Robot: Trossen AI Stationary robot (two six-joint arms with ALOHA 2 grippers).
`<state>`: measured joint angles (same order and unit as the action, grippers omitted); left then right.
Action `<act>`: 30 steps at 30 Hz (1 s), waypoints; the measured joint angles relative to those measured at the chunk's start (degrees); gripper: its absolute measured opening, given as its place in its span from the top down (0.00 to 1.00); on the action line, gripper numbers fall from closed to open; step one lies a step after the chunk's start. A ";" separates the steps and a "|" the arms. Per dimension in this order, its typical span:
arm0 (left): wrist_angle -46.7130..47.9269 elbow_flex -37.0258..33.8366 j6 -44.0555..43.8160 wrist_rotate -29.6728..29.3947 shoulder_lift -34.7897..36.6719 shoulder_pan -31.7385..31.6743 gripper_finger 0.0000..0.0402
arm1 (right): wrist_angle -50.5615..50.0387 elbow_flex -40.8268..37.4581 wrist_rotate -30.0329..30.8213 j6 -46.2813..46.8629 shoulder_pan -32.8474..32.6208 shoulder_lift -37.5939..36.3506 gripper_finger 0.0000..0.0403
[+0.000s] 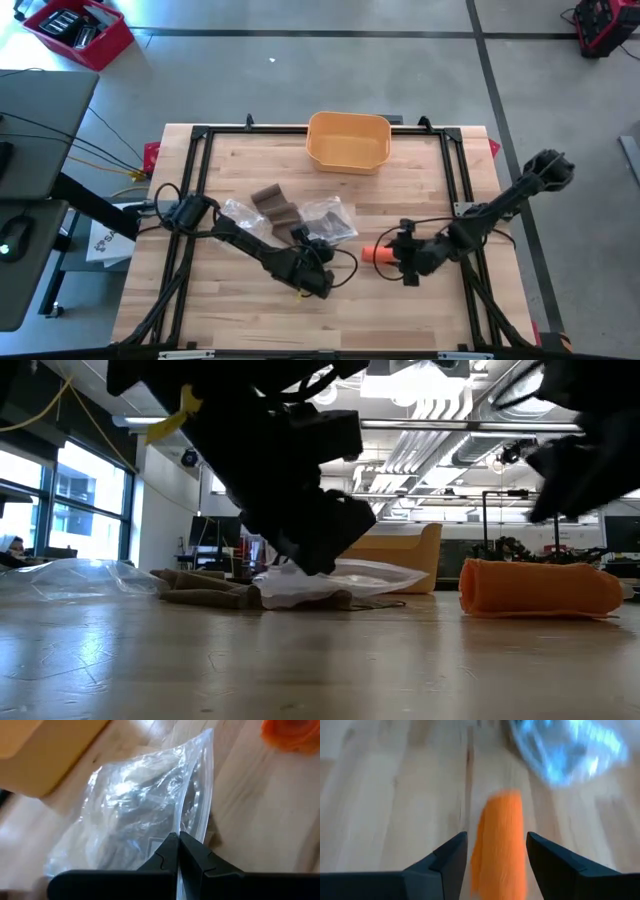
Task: Roll bandage
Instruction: Open the bottom transparent zip bag
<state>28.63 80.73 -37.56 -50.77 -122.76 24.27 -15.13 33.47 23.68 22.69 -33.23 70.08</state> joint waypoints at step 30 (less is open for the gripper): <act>-11.63 0.00 4.57 -0.87 0.13 1.79 1.00 | 38.71 4.85 -8.87 -43.88 22.09 26.58 0.74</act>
<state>17.00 80.73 -32.98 -51.64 -122.63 26.07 23.58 38.33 14.81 -21.19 -11.13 96.67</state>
